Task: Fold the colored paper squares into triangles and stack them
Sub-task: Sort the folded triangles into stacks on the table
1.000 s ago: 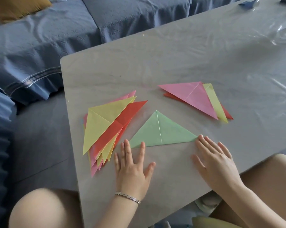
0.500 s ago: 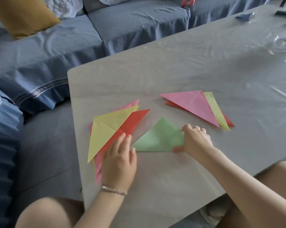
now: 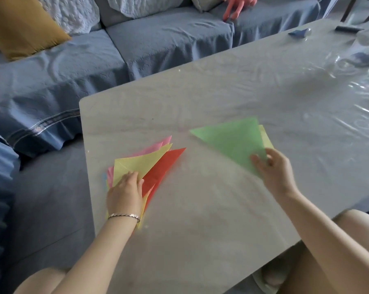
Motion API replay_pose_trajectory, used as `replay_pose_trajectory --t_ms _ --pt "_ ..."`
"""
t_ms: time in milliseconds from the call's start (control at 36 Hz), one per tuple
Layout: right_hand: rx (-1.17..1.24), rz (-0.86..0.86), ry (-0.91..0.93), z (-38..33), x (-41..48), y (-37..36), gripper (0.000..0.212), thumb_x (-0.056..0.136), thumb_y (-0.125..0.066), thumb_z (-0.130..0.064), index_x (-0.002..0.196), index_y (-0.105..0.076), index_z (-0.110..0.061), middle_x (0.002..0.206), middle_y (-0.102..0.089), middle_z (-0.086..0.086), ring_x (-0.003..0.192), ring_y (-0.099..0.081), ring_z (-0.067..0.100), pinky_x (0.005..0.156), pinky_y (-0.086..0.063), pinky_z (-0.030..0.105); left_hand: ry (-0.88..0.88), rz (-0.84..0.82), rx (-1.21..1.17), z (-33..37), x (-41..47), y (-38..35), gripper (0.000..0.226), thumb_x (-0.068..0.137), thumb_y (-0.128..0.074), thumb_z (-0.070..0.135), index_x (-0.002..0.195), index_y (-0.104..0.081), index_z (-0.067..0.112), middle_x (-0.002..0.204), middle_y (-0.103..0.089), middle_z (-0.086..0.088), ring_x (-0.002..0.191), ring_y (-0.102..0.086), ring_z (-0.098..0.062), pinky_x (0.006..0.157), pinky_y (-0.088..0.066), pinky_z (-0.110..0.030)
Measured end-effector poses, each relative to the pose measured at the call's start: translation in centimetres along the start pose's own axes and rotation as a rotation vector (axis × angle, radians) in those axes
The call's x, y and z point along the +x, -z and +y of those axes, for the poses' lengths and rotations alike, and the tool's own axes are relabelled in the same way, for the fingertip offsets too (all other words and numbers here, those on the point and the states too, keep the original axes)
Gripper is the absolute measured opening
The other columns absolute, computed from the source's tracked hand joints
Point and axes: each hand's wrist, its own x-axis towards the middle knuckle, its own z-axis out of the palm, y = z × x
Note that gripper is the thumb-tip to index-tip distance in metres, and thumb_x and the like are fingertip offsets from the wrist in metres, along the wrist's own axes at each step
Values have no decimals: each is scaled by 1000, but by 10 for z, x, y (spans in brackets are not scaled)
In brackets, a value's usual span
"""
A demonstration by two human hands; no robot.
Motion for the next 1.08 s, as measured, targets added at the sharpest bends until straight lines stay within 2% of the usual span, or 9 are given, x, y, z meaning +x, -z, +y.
replay_pose_trajectory --t_ms 111,194,250,333,500,667,722,833,1083 --pt "-118 70 -47 0 35 6 30 88 -60 -15 116 -58 -4 101 -65 11 79 -59 13 68 -44 23 -50 35 90 -2 -1 4 9 83 -52 -9 87 -60 -6 68 -63 -23 57 -60 -40 51 -30 -30" --pt "-314 111 -27 3 40 10 47 90 -57 -24 132 -45 -7 116 -55 14 106 -52 29 91 -38 32 -229 186 134 5 -3 13 22 67 -56 -22 78 -63 -4 60 -63 -17 45 -59 -32 42 -39 -26" --pt "-370 130 59 2 32 10 47 89 -57 -19 133 -44 -7 124 -48 19 118 -44 32 101 -35 38 -395 299 141 11 -7 12 25 73 -47 -9 87 -67 -1 79 -70 -16 62 -68 -29 54 -50 -30" --pt "-339 117 233 -2 10 4 35 87 -58 -7 122 -56 -5 122 -48 19 118 -42 33 100 -32 29 -563 317 121 31 -16 7 32 81 -40 1 98 -67 1 102 -69 -16 93 -68 -28 76 -52 -36" --pt "-307 7 597 -2 -36 -12 30 84 -48 -11 106 -64 0 114 -58 15 109 -51 25 95 -38 29 -792 177 85 73 -40 -22 35 79 -40 2 95 -71 4 103 -70 -12 97 -67 -23 77 -55 -35" --pt "-623 -405 706 21 -64 -26 44 93 -35 -31 122 -59 -7 131 -55 5 127 -47 22 104 -38 38 -712 -117 71 75 -46 -48 38 73 -37 11 107 -52 18 110 -68 -6 102 -65 -21 80 -53 -31" --pt "-719 -474 703 26 -69 -29 54 98 -22 -40 125 -57 -10 133 -54 4 127 -46 22 106 -34 33 -649 -185 89 71 -51 -50 46 73 -36 15 112 -60 21 117 -65 -5 106 -63 -22 83 -52 -32" --pt "-828 -499 692 29 -81 -42 61 100 -11 -42 126 -57 -11 130 -57 1 123 -51 18 106 -27 23 -596 -165 147 62 -67 -52 47 78 -40 25 123 -54 16 134 -52 -3 121 -51 -25 101 -34 -43" --pt "-917 -440 564 30 -98 -45 69 100 -7 -43 119 -62 -6 127 -58 9 117 -55 22 109 -13 25 -425 -243 193 50 -80 -42 57 93 -15 50 133 -38 15 137 -48 -9 127 -42 -30 99 -24 -40"
